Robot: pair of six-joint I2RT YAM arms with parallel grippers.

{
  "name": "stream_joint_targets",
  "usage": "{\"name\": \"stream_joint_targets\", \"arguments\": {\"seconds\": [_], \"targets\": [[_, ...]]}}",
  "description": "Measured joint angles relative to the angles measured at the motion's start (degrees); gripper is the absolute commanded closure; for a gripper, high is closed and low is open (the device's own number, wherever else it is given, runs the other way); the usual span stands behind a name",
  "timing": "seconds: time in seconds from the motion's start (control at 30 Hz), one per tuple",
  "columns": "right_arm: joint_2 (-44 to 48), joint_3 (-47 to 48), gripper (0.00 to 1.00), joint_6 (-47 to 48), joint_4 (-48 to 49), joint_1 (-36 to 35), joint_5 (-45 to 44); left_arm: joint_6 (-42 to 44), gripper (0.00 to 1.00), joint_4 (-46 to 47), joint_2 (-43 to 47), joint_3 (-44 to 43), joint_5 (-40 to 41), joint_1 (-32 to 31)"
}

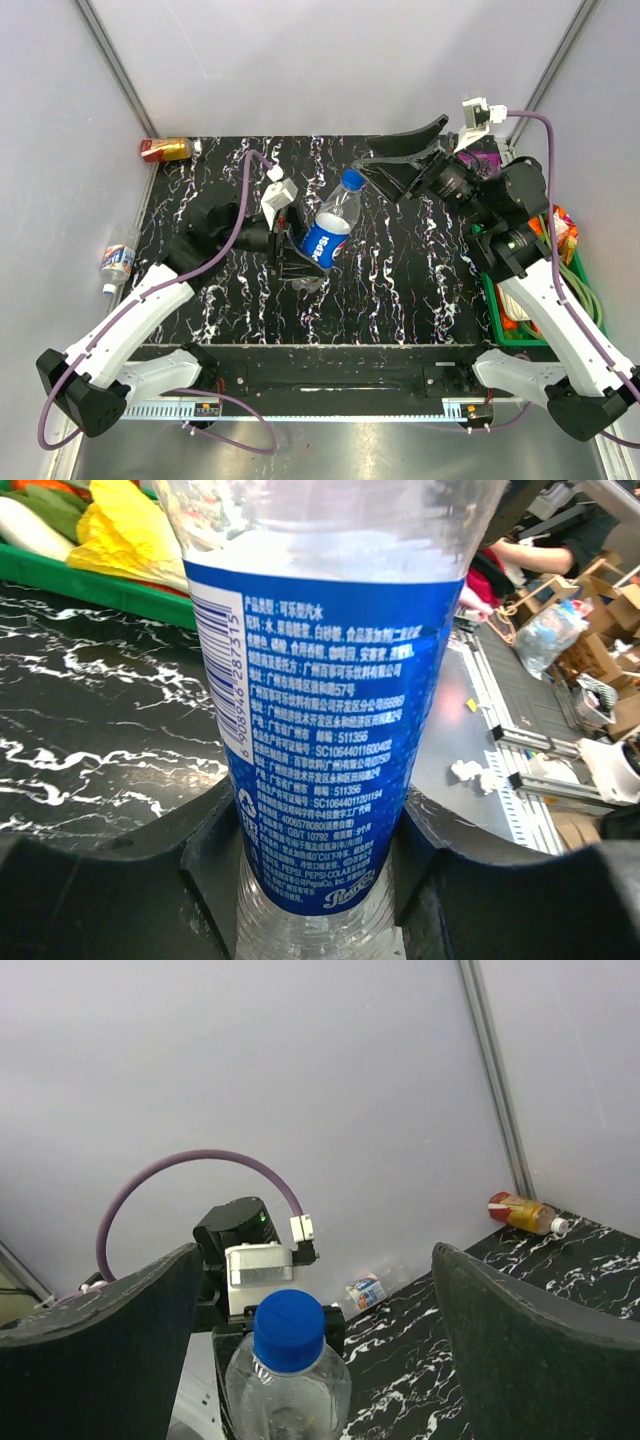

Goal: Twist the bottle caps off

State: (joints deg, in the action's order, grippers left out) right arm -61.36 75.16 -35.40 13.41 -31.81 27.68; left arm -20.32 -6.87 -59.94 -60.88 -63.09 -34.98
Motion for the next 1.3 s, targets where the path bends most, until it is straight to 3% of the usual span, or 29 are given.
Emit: {"name": "stream_joint_targets", "arguments": {"seconds": [0.27, 0.5, 0.83, 1.07, 1.3], "targets": [[-0.28, 0.04, 0.0, 0.5, -3.15, 0.0, -3.56, 7.19, 0.79, -9.94, 0.0, -2.56, 6.99, -0.04], [-3.74, 1.25, 0.0, 0.5, -7.69, 0.0, -4.74, 12.81, 0.8, -19.34, 0.22, -4.39, 20.72, -0.07], [-10.05, 5.33, 0.01, -0.07, -14.53, 0.0, -4.55, 15.98, 0.83, -27.8, 2.51, -4.68, 53.55, -7.28], [-14.27, 7.63, 0.19, -1.9, -18.36, 0.0, -4.5, 16.31, 0.85, -33.05, -0.61, -6.64, 78.36, -16.41], [-17.59, 9.05, 0.29, -3.74, -22.34, 0.0, -4.76, 15.96, 0.86, -35.21, -2.62, -6.95, 93.59, -21.29]]}}
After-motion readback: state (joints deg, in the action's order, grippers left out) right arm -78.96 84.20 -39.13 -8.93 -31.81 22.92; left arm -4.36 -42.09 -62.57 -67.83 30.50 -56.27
